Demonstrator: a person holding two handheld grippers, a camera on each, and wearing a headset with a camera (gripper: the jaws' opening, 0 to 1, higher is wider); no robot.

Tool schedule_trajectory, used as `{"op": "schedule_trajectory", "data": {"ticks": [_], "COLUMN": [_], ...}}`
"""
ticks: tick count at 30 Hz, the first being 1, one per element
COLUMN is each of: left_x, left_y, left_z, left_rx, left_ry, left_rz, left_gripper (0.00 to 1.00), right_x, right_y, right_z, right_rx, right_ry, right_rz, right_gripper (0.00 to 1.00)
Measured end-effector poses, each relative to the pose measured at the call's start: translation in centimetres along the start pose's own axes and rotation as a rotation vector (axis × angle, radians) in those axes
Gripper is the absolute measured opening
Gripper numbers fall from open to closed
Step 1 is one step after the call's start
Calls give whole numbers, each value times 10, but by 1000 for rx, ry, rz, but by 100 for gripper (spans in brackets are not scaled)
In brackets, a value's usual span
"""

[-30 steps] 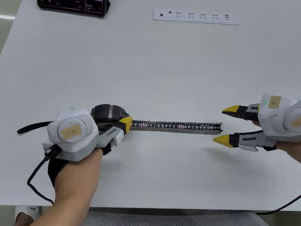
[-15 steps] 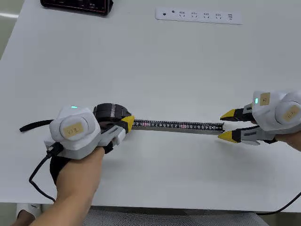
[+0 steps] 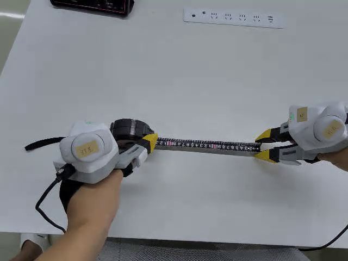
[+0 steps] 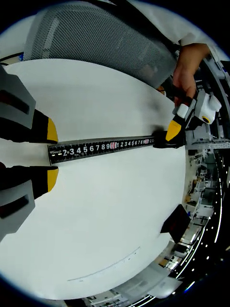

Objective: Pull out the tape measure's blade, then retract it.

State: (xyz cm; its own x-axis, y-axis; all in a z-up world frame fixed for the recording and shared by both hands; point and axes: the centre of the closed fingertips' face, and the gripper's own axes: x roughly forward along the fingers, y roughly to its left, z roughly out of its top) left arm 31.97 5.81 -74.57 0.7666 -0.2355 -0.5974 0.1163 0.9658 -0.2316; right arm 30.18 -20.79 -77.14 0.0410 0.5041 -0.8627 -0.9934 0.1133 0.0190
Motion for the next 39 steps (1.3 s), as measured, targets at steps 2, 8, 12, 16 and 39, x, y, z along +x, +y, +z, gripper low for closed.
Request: {"op": "schedule_trajectory", "data": {"ticks": [2, 8, 12, 16, 39], "left_x": [0, 1, 1, 1, 2], "left_y": [0, 0, 0, 0, 2], "left_z": [0, 0, 0, 0, -2], "left_rx": [-2, -4, -8, -12, -1], "left_ry": [0, 0, 0, 1, 24], "left_rz": [0, 0, 2, 4, 0], "left_gripper": [59, 59, 60, 60, 57], "right_x": [1, 2, 2, 2, 4], "right_y": [0, 0, 0, 0, 1], "right_z": [-1, -2, -2, -2, 1], "right_rx": [-9, -25, -30, -23, -17], "right_ry": [6, 20, 26, 26, 19], "right_rz": [0, 1, 0, 0, 7], "right_gripper": [14, 12, 12, 11, 11]}}
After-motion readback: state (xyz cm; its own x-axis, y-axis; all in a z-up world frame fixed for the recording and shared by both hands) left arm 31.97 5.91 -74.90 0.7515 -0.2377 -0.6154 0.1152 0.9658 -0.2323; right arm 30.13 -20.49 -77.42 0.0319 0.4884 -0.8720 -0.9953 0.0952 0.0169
